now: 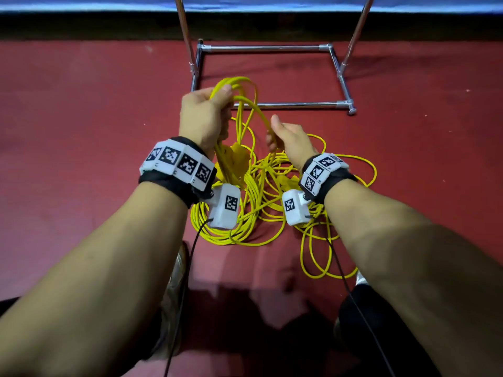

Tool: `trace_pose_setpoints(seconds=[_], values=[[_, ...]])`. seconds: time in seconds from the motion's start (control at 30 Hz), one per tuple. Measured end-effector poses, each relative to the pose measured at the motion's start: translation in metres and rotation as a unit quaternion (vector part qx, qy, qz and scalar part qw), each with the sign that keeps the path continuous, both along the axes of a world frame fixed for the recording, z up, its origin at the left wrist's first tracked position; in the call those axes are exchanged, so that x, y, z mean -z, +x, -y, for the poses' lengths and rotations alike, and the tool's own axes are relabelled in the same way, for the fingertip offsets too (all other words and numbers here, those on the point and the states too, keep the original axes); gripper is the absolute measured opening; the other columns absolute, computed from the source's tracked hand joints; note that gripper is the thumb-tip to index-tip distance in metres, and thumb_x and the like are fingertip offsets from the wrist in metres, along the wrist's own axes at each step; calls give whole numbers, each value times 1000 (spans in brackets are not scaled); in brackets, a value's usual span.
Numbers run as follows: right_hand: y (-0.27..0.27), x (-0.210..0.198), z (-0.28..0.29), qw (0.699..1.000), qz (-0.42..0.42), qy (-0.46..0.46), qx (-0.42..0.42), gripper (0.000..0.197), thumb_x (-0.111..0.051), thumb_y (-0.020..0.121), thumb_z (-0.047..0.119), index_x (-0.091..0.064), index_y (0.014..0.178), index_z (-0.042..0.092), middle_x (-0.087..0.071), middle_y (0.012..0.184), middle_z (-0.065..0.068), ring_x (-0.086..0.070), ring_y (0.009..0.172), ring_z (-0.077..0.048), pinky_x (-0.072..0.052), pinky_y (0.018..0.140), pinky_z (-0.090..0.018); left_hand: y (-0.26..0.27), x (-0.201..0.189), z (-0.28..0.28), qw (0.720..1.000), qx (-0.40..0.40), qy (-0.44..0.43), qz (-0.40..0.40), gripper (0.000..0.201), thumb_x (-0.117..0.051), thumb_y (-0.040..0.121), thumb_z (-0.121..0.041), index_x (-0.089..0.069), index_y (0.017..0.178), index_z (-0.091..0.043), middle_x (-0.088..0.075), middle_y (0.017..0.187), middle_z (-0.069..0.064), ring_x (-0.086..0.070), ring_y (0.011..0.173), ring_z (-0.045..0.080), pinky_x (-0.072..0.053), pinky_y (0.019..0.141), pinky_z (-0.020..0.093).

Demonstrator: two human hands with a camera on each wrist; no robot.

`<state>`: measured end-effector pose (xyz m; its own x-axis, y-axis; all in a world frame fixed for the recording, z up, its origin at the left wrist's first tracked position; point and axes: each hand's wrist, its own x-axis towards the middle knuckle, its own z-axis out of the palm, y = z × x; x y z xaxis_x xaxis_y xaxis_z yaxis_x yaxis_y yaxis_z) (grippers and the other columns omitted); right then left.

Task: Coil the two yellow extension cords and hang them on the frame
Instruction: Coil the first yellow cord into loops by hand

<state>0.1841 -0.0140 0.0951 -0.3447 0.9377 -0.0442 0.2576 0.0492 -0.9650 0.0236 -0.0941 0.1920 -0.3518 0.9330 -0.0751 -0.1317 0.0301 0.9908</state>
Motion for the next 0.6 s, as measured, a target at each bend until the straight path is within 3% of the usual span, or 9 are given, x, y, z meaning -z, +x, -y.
trace_pose_setpoints(seconds=[0.1, 0.23, 0.3, 0.47, 0.6], values=[[3, -5, -2, 998, -37, 29, 51, 45, -52, 88, 52, -56, 61, 16, -47, 61, -8, -39, 55, -12, -32, 61, -31, -1, 6, 5, 998, 11, -52, -23, 35, -51, 99, -13, -47, 64, -12, -36, 41, -4, -22, 35, 10, -16, 43, 18], [12, -29, -11, 988, -73, 127, 35, 50, -66, 86, 44, -60, 59, 2, -45, 55, -8, -37, 55, -14, -30, 57, -23, -6, 8, 11, 993, 24, -97, -66, 29, -50, 95, -11, -51, 66, -9, -42, 42, 0, -30, 35, 15, -22, 41, 19], [10, -49, -15, 982, -57, 179, 14, 40, -70, 86, 38, -63, 58, 9, -46, 51, 6, -37, 54, -7, -30, 58, -22, -5, 7, 12, 991, 34, -100, -82, 29, -51, 95, -13, -54, 66, -9, -43, 42, 0, -31, 36, 16, -25, 41, 20], [-4, -97, -28, 973, -26, 227, -11, 33, -75, 83, 41, -68, 65, 14, -45, 50, 15, -35, 52, -2, -28, 54, -19, -1, -15, 5, 996, 35, -70, -50, 38, -50, 101, -27, -51, 67, -12, -33, 41, -5, -21, 36, 11, -16, 43, 17], [-17, -115, -36, 971, -52, 228, 37, 39, -63, 84, 53, -61, 56, 26, -49, 53, 4, -40, 54, -7, -34, 59, -27, 4, -51, -19, 998, -3, -15, -66, 41, -57, 98, -30, -51, 62, -14, -32, 41, -6, -22, 36, 11, -16, 43, 19]])
